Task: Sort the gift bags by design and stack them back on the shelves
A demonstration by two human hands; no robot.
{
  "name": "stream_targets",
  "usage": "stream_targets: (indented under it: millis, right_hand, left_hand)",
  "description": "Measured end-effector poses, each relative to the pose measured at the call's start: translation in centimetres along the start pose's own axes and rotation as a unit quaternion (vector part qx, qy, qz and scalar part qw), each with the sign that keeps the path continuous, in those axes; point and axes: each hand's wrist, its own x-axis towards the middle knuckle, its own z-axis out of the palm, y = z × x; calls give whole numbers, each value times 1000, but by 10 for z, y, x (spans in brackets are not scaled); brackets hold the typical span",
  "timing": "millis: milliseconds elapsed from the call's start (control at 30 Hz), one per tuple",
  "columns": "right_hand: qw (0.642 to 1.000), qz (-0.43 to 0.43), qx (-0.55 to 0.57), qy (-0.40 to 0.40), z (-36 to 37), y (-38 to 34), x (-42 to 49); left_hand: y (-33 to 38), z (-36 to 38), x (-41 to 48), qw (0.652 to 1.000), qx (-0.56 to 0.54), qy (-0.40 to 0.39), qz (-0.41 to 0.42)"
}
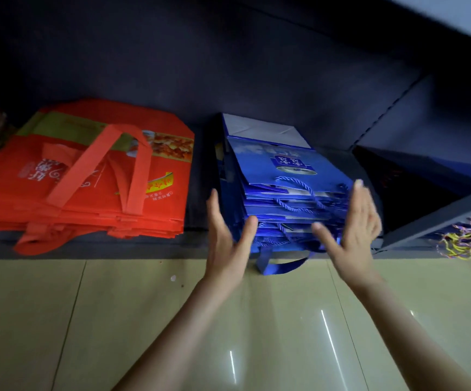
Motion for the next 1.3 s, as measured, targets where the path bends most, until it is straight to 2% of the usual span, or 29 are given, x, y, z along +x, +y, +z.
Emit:
stream_targets:
  millis: [67, 100, 200, 267, 333, 400, 467, 533, 600, 667, 767, 867, 1000, 1100, 1133, 1233, 1300]
  right_hand:
    - [992, 120, -16, 30, -7, 17, 1]
    - [989, 140, -26, 24, -9, 24, 2]
    - [990, 138, 23, -29, -9, 33, 10]
    - [969, 181, 164, -31, 1, 41, 9]
    - [914, 255, 315, 0, 9, 47, 7]
    - [847, 334, 413, 1, 19, 54, 3]
    - [787, 385, 482, -17, 27, 58, 2]
    - [759, 425, 492, -14, 32, 55, 5]
    - [753, 475, 455, 17, 33, 47, 10]
    - [777, 486, 395, 61, 31, 39, 13]
    - [816, 453, 349, 89, 25, 33, 10]
    - [819, 447, 350, 81, 23, 37, 6]
    - [793, 397, 461, 31, 14, 43, 3]
    - [782, 378, 496, -2, 10, 45, 7]
    - [788, 376, 487, -14, 9, 44, 10]
    - [842, 375, 384, -52, 10, 41, 13]
    - [855, 381, 345, -59, 11, 41, 12]
  left_hand:
    - [16, 1, 4, 991, 104, 33, 78]
    - [26, 4, 6, 969, 191, 40, 153]
    - [56, 32, 12, 844, 403, 16, 353]
    - [57, 56, 16, 751, 513, -56, 413]
    - [42, 66, 19, 661, 626, -114, 397]
    - [22, 68, 22, 584, 712, -124, 370]
    - [11, 68, 24, 542, 744, -110, 377]
    - [8, 69, 26, 530, 745, -95, 393]
    - [8, 70, 28, 523, 745, -83, 405]
    - [6, 70, 31, 510, 748, -74, 418]
    - [2, 71, 33, 494, 753, -63, 430]
    - [0, 73, 33, 504, 747, -55, 430]
    - [7, 79, 26, 530, 738, -55, 415]
    - [12, 90, 26, 546, 727, -61, 412]
    - [11, 93, 27, 547, 728, -60, 409]
    - [3, 95, 30, 552, 725, -53, 409]
    - [0, 95, 31, 549, 724, -37, 417]
